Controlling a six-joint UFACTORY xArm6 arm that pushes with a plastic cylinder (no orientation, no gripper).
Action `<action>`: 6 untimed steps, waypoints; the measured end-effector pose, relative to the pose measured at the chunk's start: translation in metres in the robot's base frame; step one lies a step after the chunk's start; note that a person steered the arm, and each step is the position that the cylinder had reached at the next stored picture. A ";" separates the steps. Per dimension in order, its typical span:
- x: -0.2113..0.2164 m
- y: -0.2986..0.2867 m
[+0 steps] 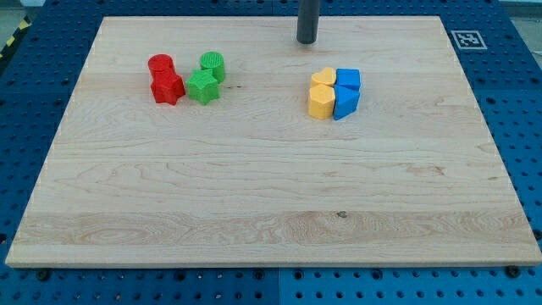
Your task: Move the green blocks away from each other
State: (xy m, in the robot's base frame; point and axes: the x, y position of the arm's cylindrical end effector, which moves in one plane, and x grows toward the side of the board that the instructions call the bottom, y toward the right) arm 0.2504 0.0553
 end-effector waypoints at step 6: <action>0.128 0.126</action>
State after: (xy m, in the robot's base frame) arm 0.3784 0.1813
